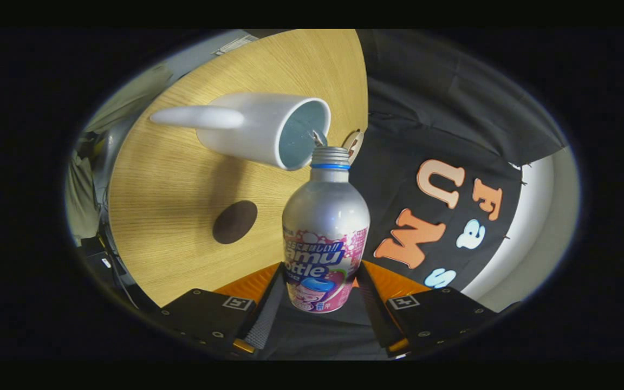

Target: Take the bottle from table, then pour the juice into the cup, finally place the bottle on the coaster

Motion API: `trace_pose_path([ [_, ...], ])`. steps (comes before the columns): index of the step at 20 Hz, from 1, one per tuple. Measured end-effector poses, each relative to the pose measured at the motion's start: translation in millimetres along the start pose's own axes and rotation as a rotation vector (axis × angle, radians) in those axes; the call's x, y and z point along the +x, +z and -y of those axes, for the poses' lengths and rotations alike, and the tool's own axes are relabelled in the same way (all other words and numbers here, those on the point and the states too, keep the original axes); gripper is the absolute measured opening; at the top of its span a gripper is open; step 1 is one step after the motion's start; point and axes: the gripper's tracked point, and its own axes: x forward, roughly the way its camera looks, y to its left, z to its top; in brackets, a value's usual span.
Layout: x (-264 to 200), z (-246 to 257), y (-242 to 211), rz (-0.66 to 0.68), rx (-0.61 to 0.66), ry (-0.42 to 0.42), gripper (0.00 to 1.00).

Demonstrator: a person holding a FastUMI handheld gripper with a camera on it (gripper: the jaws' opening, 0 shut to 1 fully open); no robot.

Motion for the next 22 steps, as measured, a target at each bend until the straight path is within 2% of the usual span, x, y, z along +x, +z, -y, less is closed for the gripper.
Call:
trace_pose_path([
  [22, -2, 13, -6, -0.014, -0.071, -0.001, 0.75],
])
